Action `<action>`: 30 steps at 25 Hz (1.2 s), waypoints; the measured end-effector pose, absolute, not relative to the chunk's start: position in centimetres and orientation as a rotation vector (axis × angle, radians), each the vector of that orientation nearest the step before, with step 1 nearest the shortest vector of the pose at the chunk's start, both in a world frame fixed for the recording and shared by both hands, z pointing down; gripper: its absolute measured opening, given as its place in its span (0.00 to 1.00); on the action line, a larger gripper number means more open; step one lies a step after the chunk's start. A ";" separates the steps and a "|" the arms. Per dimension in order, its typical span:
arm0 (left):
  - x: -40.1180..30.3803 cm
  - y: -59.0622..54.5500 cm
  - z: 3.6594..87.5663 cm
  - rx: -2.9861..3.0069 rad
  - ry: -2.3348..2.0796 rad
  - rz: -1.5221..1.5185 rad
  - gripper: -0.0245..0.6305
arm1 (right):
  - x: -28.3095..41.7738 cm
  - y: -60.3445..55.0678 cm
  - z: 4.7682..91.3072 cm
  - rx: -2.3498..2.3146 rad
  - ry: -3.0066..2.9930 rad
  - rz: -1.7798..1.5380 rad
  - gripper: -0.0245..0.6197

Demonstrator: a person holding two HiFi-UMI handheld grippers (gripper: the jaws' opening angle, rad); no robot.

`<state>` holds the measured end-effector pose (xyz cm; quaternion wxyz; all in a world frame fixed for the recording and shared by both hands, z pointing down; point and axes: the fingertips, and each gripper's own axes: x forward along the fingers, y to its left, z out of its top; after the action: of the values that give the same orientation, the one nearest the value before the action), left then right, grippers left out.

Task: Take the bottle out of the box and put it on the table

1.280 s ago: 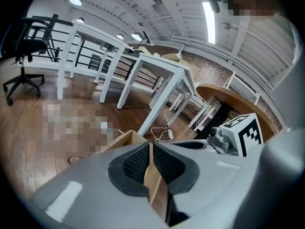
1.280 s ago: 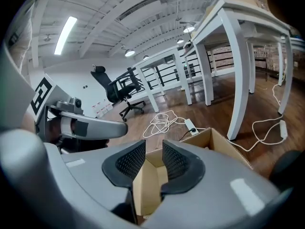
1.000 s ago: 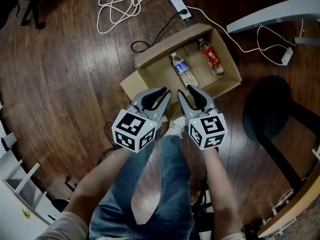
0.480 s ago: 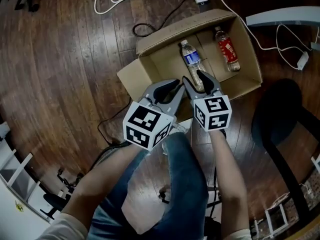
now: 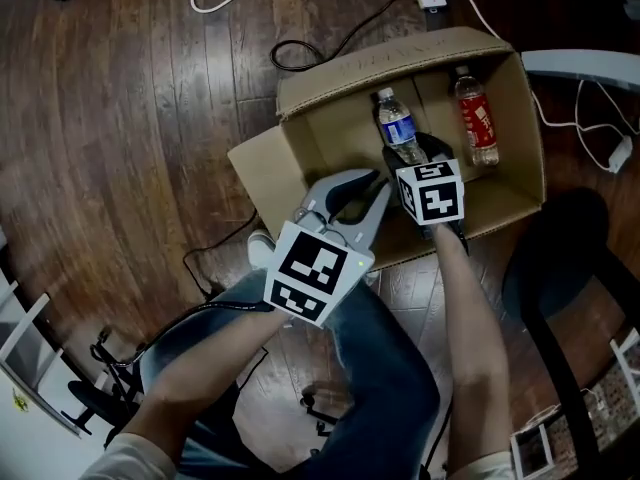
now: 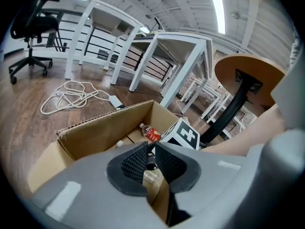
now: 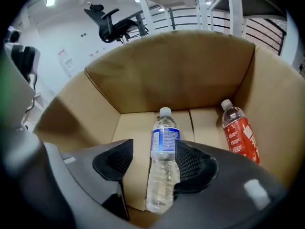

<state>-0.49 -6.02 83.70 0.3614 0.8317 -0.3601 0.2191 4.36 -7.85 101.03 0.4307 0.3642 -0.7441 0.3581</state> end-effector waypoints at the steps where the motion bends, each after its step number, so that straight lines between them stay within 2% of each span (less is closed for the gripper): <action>1: -0.6 -6.2 83.9 2.148 -0.939 0.570 0.07 | 4.4 -8.0 101.7 0.900 -1.846 0.893 0.48; 8: -0.2 -7.6 85.6 2.160 -0.967 0.571 0.07 | 4.8 -9.0 105.1 0.856 -1.780 0.904 0.52; 30: 0.5 -9.1 87.2 2.188 -0.959 0.599 0.07 | 3.1 -8.5 109.1 0.734 -1.658 1.021 0.53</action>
<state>0.49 -9.13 87.23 0.3326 0.8378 -0.3672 0.2294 3.13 -8.53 109.13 0.5059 0.3041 -0.6873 0.4233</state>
